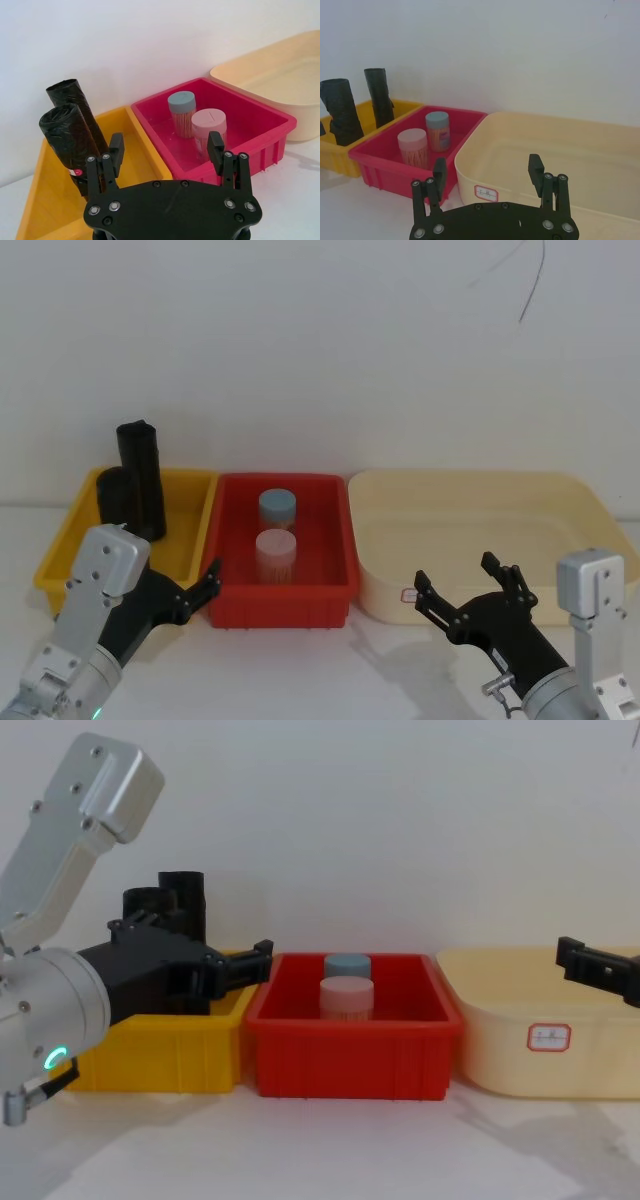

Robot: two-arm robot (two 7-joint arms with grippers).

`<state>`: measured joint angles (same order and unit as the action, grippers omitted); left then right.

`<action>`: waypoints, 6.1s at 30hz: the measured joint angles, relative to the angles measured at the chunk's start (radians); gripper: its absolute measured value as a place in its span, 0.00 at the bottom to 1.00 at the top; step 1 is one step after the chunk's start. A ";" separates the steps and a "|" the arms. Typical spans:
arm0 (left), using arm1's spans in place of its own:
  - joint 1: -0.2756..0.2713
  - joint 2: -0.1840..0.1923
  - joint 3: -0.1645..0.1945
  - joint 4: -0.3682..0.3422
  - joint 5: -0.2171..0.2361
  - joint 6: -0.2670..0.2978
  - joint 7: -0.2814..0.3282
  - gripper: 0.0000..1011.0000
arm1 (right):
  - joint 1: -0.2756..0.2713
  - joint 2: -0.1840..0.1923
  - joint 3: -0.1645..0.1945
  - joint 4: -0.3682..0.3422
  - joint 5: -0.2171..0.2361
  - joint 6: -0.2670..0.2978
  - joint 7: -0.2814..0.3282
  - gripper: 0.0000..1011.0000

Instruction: Pick up the garbage bag with the one hand and transfer it to the other hand.

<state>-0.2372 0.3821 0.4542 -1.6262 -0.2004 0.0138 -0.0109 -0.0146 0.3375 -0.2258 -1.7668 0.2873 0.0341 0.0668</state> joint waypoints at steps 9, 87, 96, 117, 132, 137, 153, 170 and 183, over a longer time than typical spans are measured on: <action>0.000 0.000 0.000 0.000 0.000 0.000 0.000 0.99 | 0.000 0.000 0.000 0.000 0.000 0.000 0.000 0.99; 0.083 0.041 -0.092 -0.018 0.013 -0.022 0.054 0.99 | 0.000 0.000 0.000 0.000 0.000 0.000 0.000 0.99; 0.062 0.036 -0.129 0.032 -0.015 -0.041 0.043 0.99 | 0.000 0.000 0.000 0.000 0.000 0.000 0.000 0.99; -0.048 -0.033 -0.146 0.189 -0.083 -0.028 -0.040 0.99 | 0.000 0.000 0.000 0.000 0.000 0.000 0.000 0.99; -0.137 -0.089 -0.143 0.306 -0.091 -0.040 -0.075 0.99 | 0.000 0.000 0.000 0.000 0.000 0.000 0.000 0.99; -0.160 -0.102 -0.141 0.333 -0.091 -0.048 -0.086 0.99 | 0.000 0.000 0.000 0.000 0.000 0.000 0.000 0.99; -0.231 -0.149 -0.140 0.415 -0.085 -0.069 -0.112 0.99 | 0.000 0.000 0.000 0.000 0.000 0.000 0.000 0.99; -0.267 -0.187 -0.163 0.462 -0.080 -0.072 -0.100 0.94 | 0.000 0.000 0.000 0.000 0.000 0.000 0.000 0.99; -0.287 -0.206 -0.185 0.497 -0.085 -0.078 -0.095 0.61 | 0.000 0.000 0.000 0.000 0.000 0.000 0.000 0.99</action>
<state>-0.5244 0.1763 0.2689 -1.1293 -0.2850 -0.0646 -0.1062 -0.0146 0.3375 -0.2258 -1.7668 0.2873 0.0341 0.0668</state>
